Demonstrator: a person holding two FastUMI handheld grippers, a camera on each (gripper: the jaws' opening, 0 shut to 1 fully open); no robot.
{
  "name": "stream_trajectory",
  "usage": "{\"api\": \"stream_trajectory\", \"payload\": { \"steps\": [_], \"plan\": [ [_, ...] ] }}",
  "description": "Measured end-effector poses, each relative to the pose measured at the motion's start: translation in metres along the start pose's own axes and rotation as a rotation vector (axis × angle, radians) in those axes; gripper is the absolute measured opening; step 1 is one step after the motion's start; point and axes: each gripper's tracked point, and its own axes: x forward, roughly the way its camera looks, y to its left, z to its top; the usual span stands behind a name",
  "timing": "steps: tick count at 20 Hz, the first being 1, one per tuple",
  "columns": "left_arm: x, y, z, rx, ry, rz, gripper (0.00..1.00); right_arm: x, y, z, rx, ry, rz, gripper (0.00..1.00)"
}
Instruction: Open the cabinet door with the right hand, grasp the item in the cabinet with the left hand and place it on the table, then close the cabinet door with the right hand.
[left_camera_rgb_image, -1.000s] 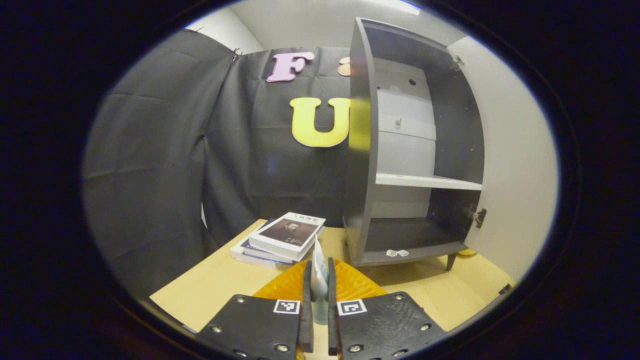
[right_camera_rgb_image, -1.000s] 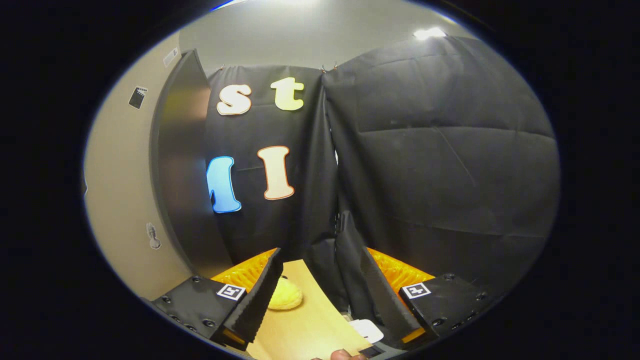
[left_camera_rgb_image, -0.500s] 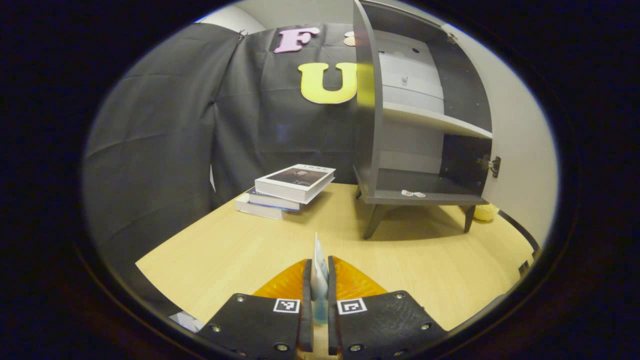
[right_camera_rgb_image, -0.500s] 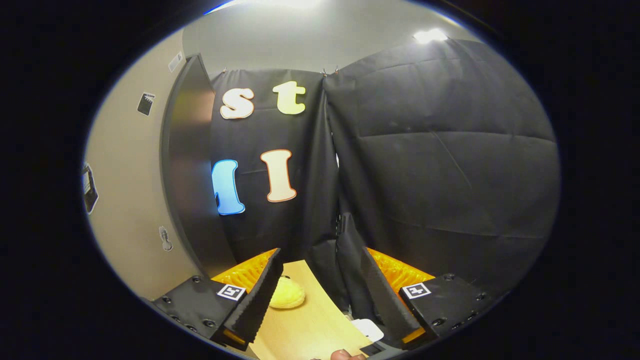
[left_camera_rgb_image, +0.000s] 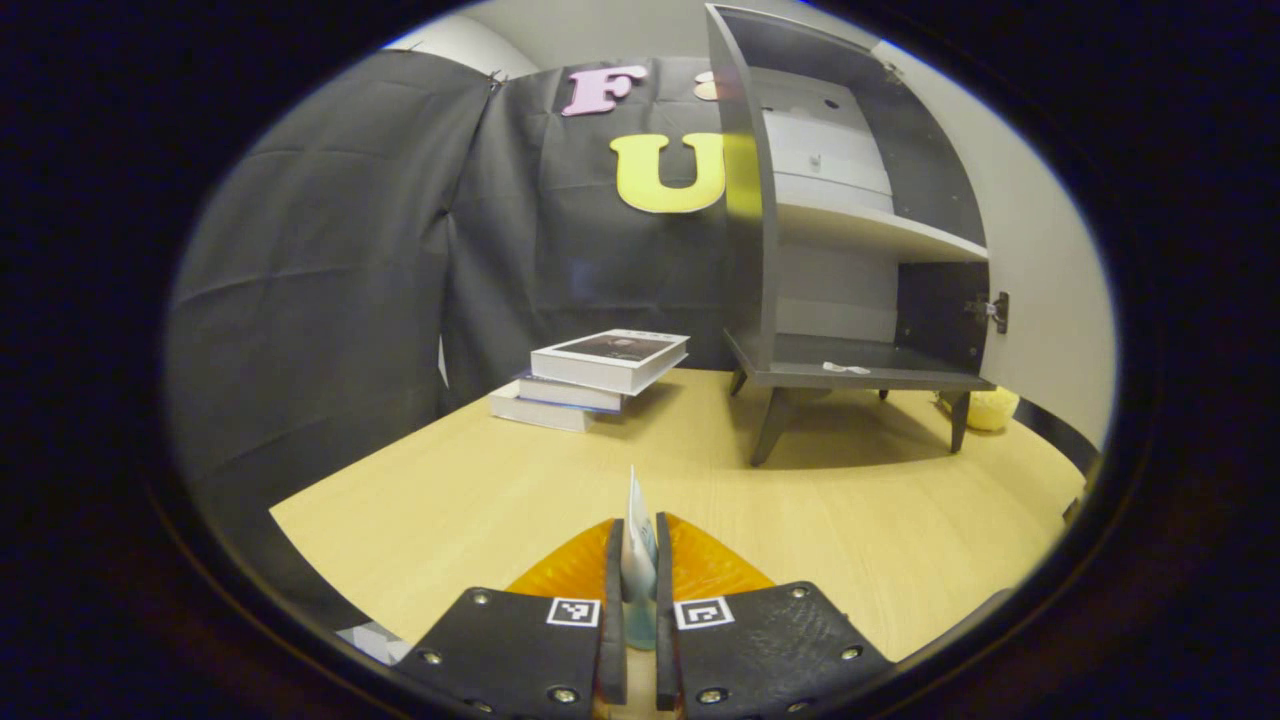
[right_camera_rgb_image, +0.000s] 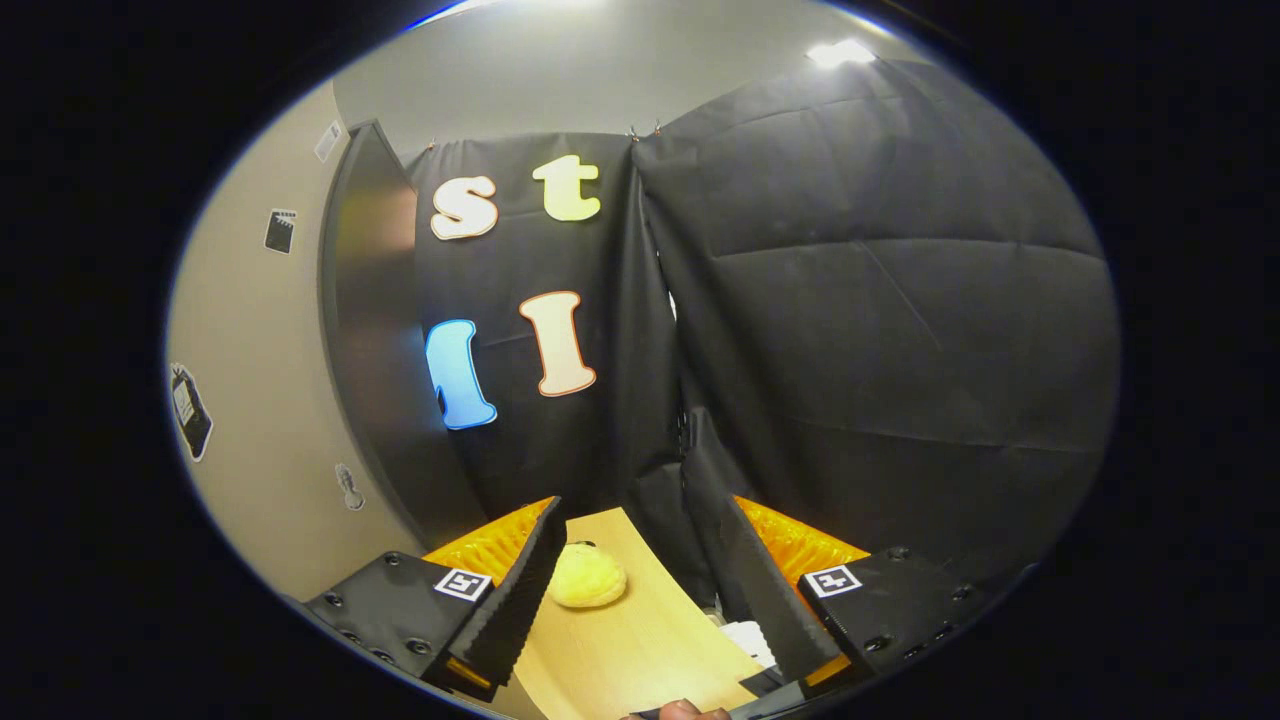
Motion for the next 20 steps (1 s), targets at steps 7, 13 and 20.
{"api": "stream_trajectory", "payload": {
  "steps": [7,13,20],
  "plan": [
    [-0.01,-0.008,-0.003,0.019,0.006,-0.009,0.18,0.001,-0.004,-0.005,0.048,0.009,0.003,0.98],
    [-0.014,-0.008,0.008,0.12,-0.009,0.006,0.58,0.004,-0.013,-0.012,0.077,0.023,-0.01,0.98],
    [-0.046,-0.01,0.08,0.131,-0.106,0.027,0.87,0.004,-0.018,-0.02,0.035,0.016,-0.004,0.92]
  ]
}}
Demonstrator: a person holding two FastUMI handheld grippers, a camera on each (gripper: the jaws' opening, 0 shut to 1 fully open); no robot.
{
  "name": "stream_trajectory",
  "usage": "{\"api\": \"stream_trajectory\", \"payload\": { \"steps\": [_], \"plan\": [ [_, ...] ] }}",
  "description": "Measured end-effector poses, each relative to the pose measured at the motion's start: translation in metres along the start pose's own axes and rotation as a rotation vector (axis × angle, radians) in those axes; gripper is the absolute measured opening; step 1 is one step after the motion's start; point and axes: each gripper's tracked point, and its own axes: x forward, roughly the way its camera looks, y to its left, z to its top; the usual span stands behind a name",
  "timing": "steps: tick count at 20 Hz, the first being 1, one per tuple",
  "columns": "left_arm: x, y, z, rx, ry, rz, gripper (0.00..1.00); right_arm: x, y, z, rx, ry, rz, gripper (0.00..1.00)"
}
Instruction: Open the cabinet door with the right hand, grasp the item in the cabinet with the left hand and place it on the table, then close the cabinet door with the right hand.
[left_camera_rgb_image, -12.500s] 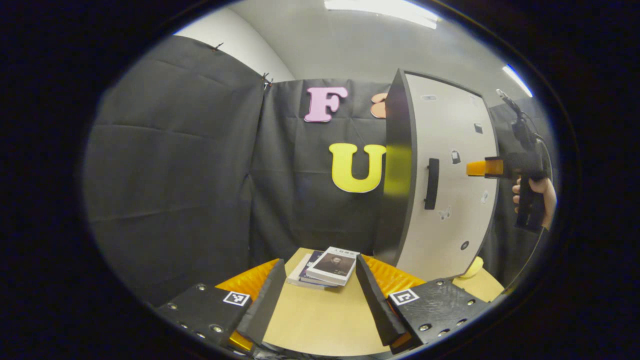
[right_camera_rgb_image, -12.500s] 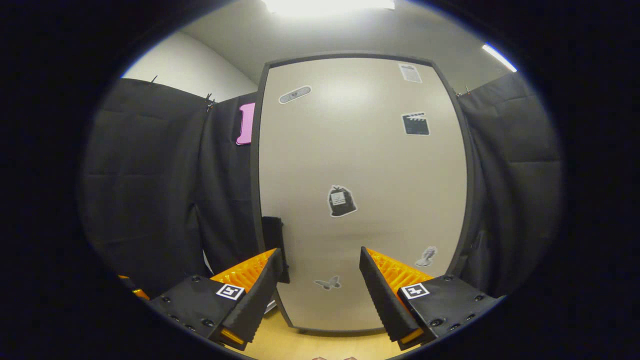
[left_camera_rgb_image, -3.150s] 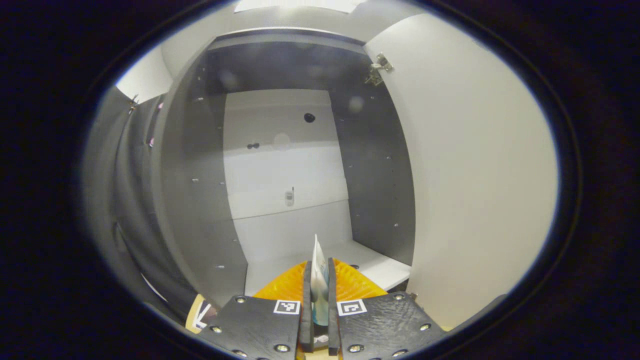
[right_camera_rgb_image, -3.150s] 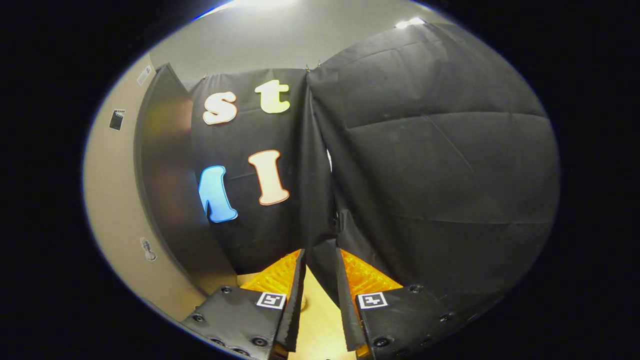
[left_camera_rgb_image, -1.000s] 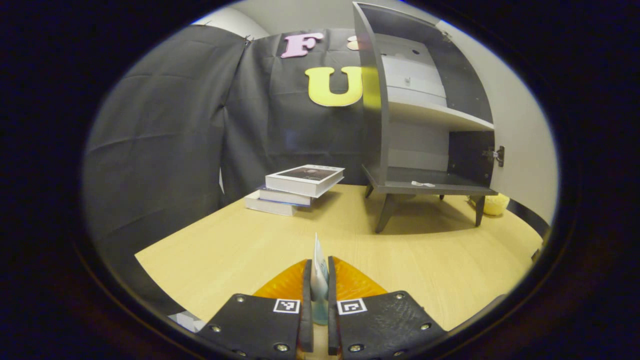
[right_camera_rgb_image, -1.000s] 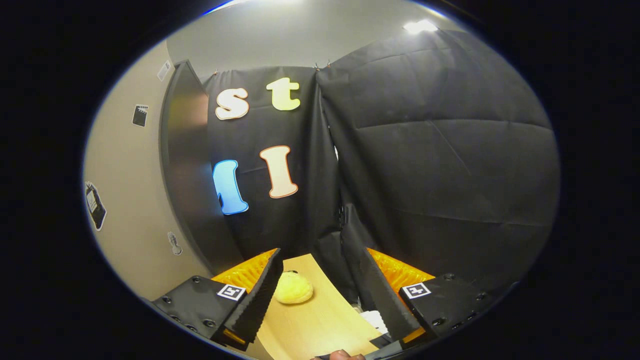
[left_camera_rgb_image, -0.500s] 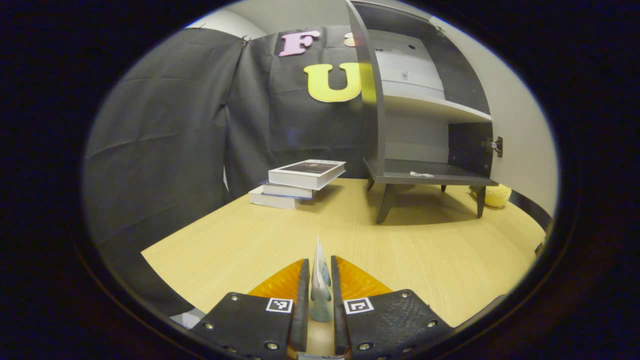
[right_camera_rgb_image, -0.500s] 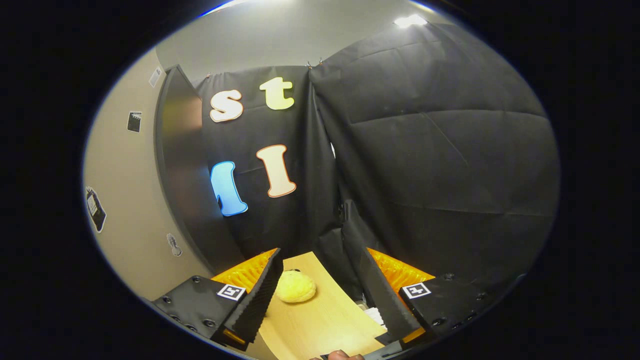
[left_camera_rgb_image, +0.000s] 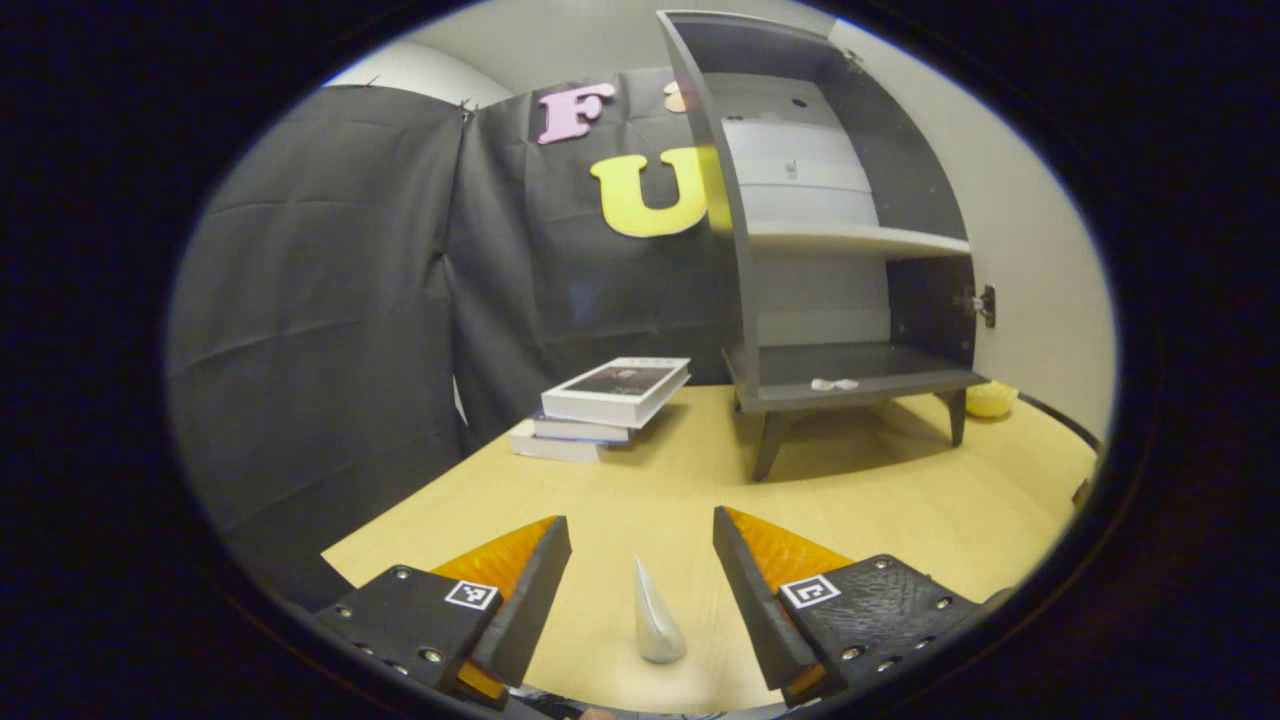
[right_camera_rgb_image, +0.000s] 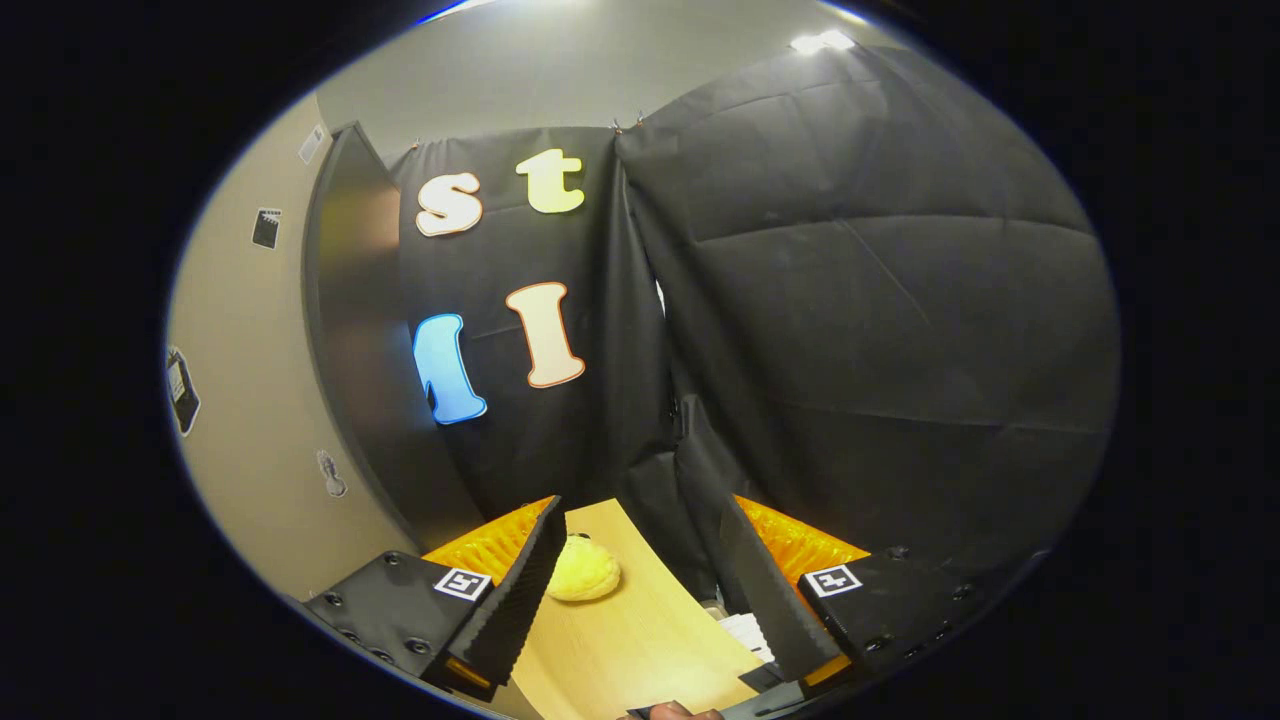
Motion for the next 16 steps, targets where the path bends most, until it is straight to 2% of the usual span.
{"api": "stream_trajectory", "payload": {
  "steps": [5,6,10,13,16],
  "plan": [
    [-0.048,-0.009,0.088,-0.056,-0.052,-0.01,0.87,-0.008,-0.002,-0.004,-0.034,-0.01,0.01,0.92],
    [-0.058,-0.007,0.101,-0.072,-0.04,0.007,0.87,-0.011,-0.002,-0.005,-0.038,-0.008,0.013,0.98],
    [-0.091,0.001,0.147,-0.101,0.012,0.078,0.87,-0.034,0.002,0.005,-0.046,-0.027,0.035,0.98],
    [-0.108,-0.002,0.184,-0.141,0.007,0.05,0.87,-0.05,0.004,0.009,-0.072,-0.048,0.058,0.98],
    [-0.121,0.003,0.23,-0.121,-0.026,0.015,0.87,-0.071,0.004,0.004,-0.108,-0.056,0.076,0.98]
  ]
}}
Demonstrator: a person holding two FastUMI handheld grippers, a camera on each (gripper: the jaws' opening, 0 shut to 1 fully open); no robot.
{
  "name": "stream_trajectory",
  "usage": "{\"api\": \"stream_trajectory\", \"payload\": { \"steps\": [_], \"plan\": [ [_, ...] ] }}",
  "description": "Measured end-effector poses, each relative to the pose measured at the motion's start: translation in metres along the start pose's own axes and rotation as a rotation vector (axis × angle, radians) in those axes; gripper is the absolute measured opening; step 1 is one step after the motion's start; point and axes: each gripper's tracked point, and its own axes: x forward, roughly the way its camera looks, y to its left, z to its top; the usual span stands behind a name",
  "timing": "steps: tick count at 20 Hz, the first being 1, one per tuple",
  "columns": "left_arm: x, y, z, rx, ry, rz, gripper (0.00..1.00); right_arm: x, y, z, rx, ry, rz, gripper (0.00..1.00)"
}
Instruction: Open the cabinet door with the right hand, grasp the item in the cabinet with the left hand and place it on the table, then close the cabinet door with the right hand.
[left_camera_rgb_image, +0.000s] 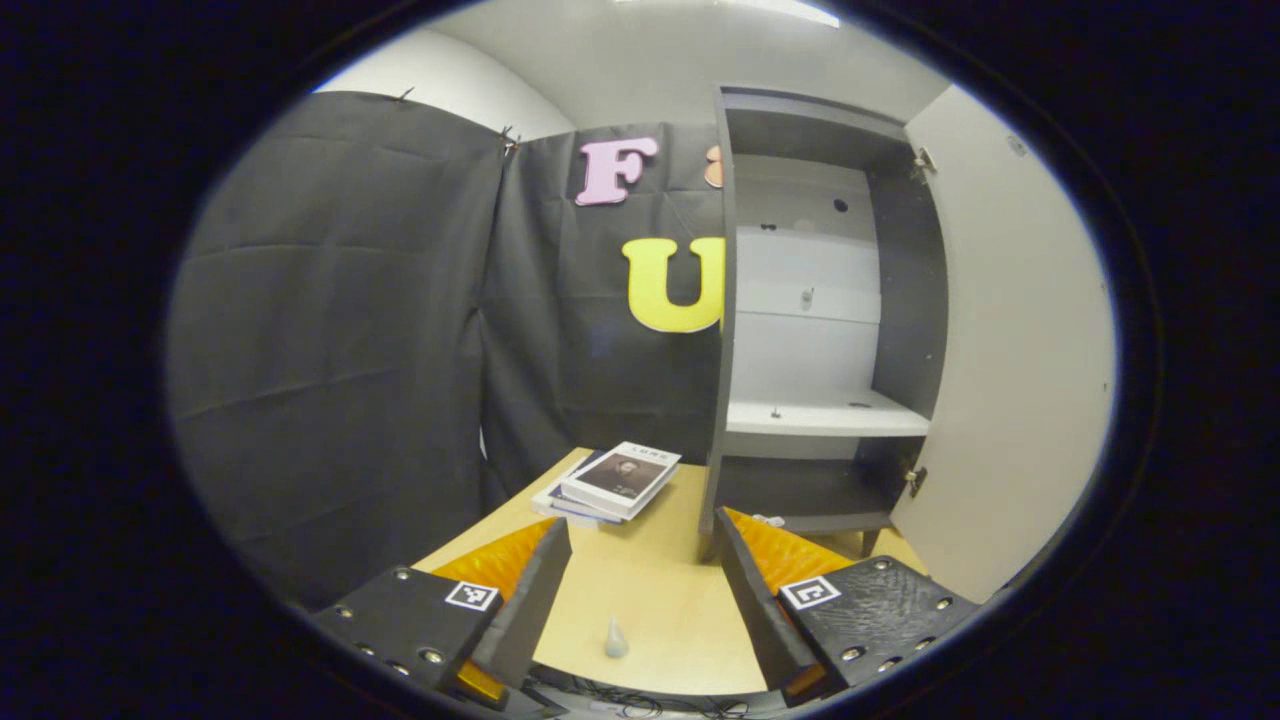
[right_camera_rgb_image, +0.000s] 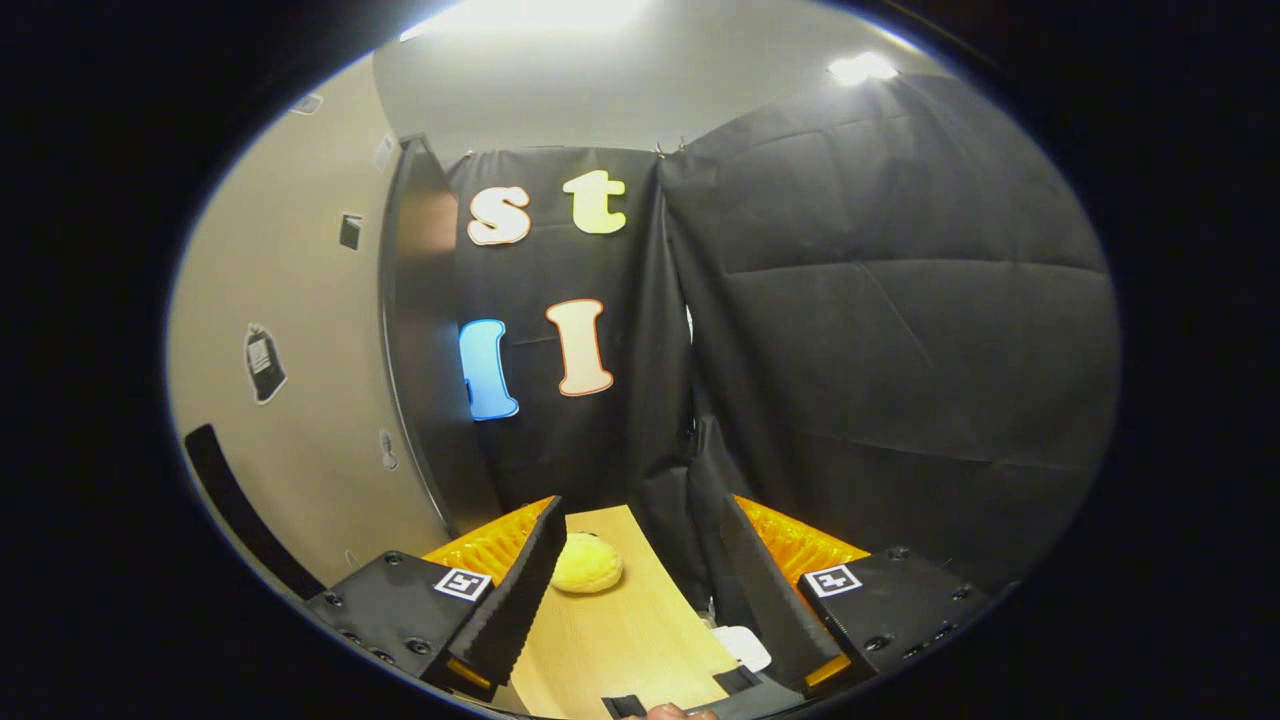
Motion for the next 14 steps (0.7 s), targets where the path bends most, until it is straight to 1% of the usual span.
{"api": "stream_trajectory", "payload": {
  "steps": [2,3,4,6,10,11,12,13,14],
  "plan": [
    [-0.01,-0.007,0.031,0.011,-0.04,-0.031,0.87,-0.014,0.003,-0.006,0.002,0.009,0.012,0.98],
    [-0.012,-0.011,0.038,0.014,-0.039,-0.046,0.87,-0.021,0.004,-0.009,0.003,0.016,0.019,0.93],
    [-0.013,-0.013,0.041,0.01,-0.026,-0.058,0.87,-0.026,0.006,-0.012,-0.003,0.021,0.029,0.98],
    [-0.015,-0.025,0.048,-0.015,-0.005,-0.095,0.87,-0.034,0.008,-0.015,-0.004,0.03,0.043,0.98],
    [-0.017,-0.032,0.072,-0.019,-0.005,-0.096,0.87,-0.035,0.018,-0.002,0.027,-0.019,0.087,0.98],
    [-0.016,-0.034,0.079,-0.019,-0.005,-0.088,0.87,-0.03,0.018,0.001,0.022,-0.034,0.088,0.92],
    [-0.016,-0.036,0.084,-0.021,-0.01,-0.077,0.87,-0.024,0.015,0.003,0.008,-0.045,0.086,0.92],
    [-0.016,-0.039,0.09,-0.029,-0.018,-0.081,0.87,-0.018,0.017,0.003,0.003,-0.047,0.098,0.98],
    [-0.016,-0.048,0.091,-0.039,-0.022,-0.097,0.87,-0.014,0.026,0.004,0.009,-0.05,0.131,0.93]
  ]
}}
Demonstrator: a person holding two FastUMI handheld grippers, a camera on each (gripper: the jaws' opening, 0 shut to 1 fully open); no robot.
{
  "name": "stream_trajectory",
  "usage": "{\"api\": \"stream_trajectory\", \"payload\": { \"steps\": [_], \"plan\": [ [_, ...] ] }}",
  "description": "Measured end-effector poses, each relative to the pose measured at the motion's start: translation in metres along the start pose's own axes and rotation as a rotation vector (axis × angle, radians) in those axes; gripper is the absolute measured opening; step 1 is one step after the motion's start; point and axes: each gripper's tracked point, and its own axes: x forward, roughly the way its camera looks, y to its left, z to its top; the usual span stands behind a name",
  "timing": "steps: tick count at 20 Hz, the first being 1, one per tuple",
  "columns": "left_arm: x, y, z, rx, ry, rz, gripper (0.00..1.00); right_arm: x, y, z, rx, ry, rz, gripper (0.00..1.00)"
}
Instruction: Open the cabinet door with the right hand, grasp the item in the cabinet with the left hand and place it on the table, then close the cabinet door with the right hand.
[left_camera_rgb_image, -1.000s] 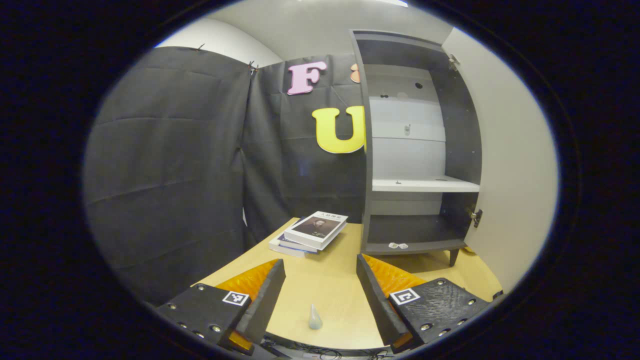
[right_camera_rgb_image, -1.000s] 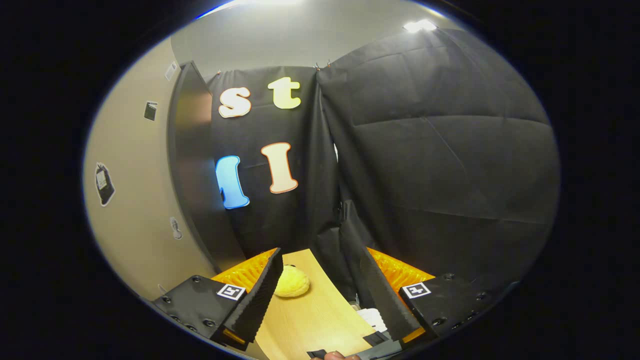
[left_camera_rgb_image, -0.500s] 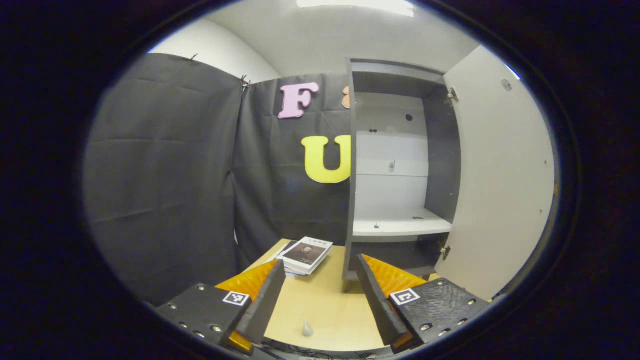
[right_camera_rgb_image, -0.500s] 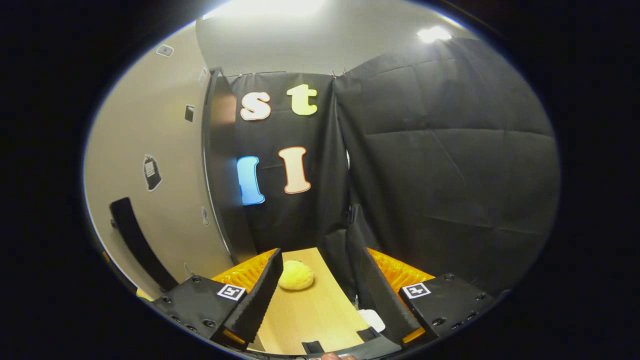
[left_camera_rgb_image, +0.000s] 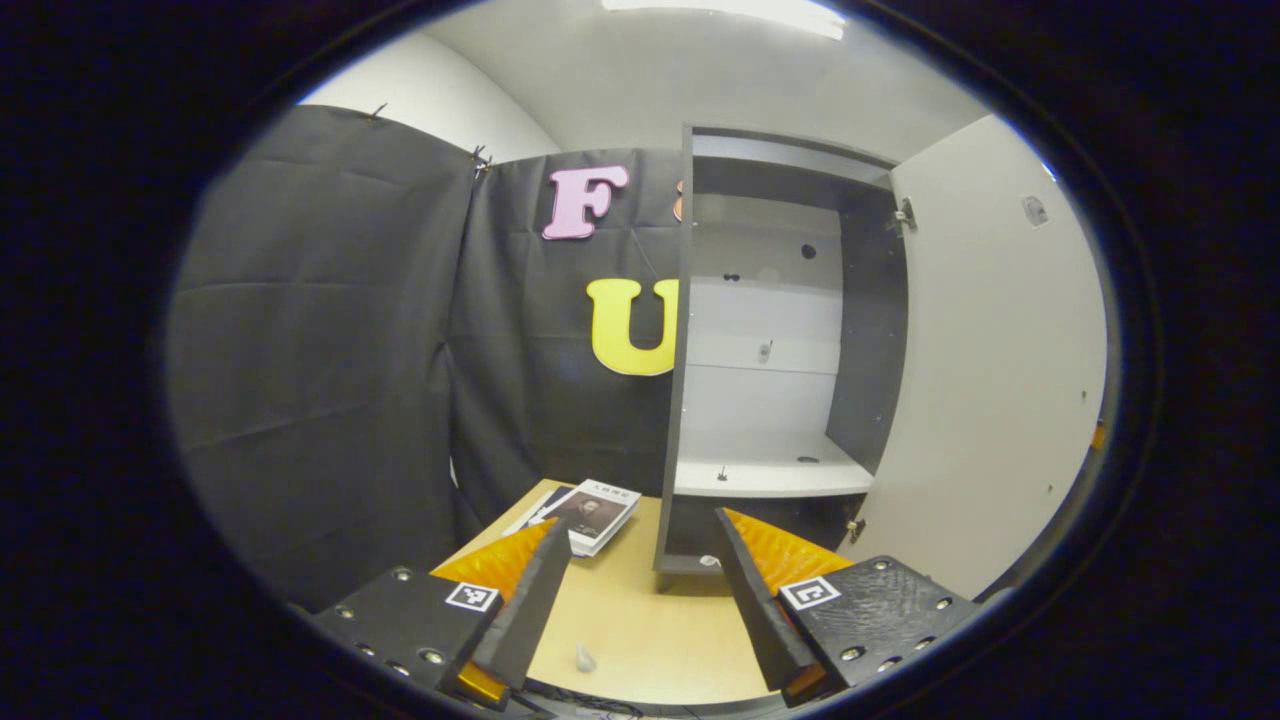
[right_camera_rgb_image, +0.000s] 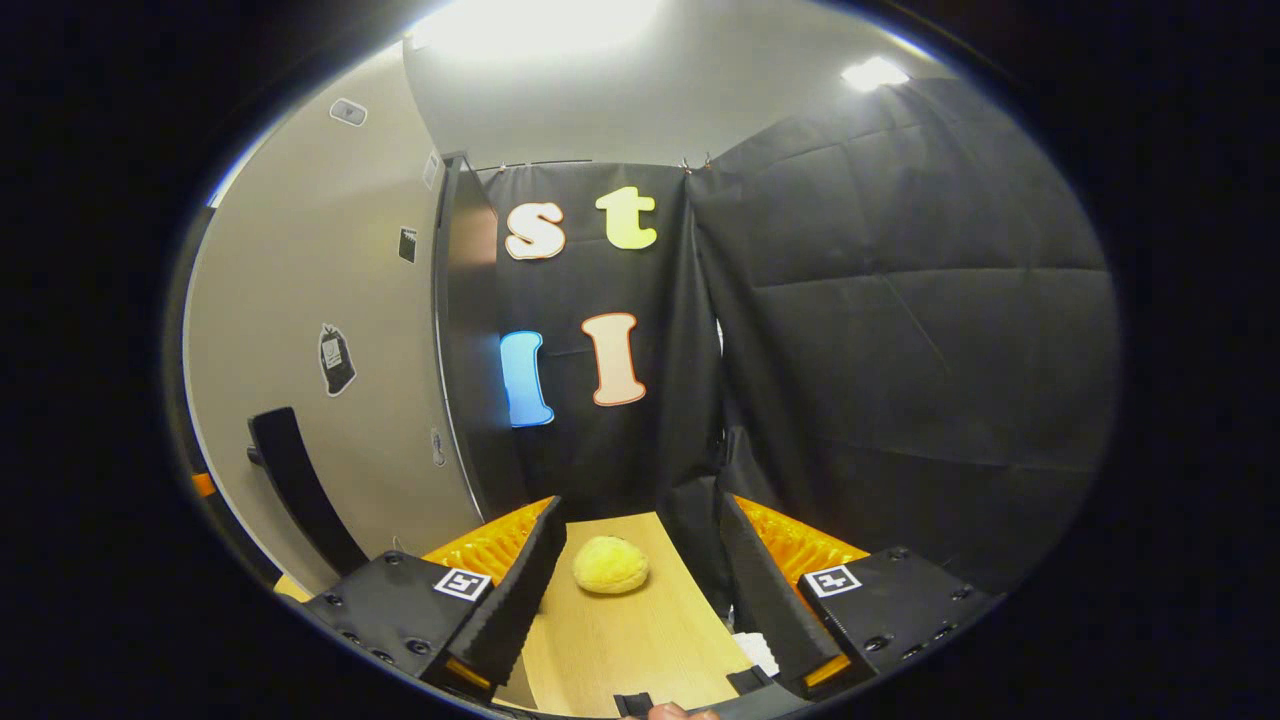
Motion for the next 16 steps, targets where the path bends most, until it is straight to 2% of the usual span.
{"api": "stream_trajectory", "payload": {
  "steps": [2,3,4,5,6,8,10,11,12,13,14,15,16],
  "plan": [
    [0.001,-0.002,0.002,-0.026,-0.014,0.017,0.87,0.006,0.013,0.001,0.028,0.007,0.068,1.0],
    [0.001,-0.006,-0.001,-0.043,-0.015,0.025,0.87,0.008,0.02,0.001,0.036,0.008,0.108,0.93],
    [0.001,-0.013,-0.005,-0.057,-0.014,0.035,0.87,0.008,0.027,0.001,0.031,0.011,0.146,0.98],
    [0.001,-0.016,-0.008,-0.062,-0.011,0.051,0.87,0.008,0.036,-0.001,0.013,0.015,0.188,0.93],
    [0.0,-0.018,-0.01,-0.065,-0.017,0.065,0.87,0.009,0.041,-0.005,-0.025,0.019,0.224,0.98],
    [-0.001,-0.022,-0.018,-0.064,-0.018,0.077,0.87,0.007,0.044,-0.01,-0.101,0.027,0.256,0.98],
    [0.003,-0.025,-0.025,-0.061,-0.012,0.071,0.87,0.001,0.058,-0.01,-0.123,0.019,0.309,0.98],
    [0.006,-0.025,-0.026,-0.058,-0.011,0.062,0.87,-0.003,0.066,-0.009,-0.119,0.016,0.331,0.92],
    [0.009,-0.022,-0.029,-0.059,-0.008,0.057,0.87,-0.007,0.074,-0.01,-0.114,0.018,0.348,0.98],
    [0.013,-0.018,-0.03,-0.064,-0.009,0.047,0.87,-0.011,0.079,-0.013,-0.12,0.018,0.35,0.98],
    [0.017,-0.013,-0.03,-0.069,-0.01,0.039,0.87,-0.011,0.078,-0.01,-0.127,0.0,0.322,0.92],
    [0.021,-0.005,-0.03,-0.07,-0.009,0.033,0.87,-0.017,0.076,-0.01,-0.125,-0.009,0.306,0.94],
    [0.025,0.005,-0.031,-0.067,-0.003,0.024,0.87,-0.02,0.077,-0.013,-0.109,-0.012,0.285,0.89]
  ]
}}
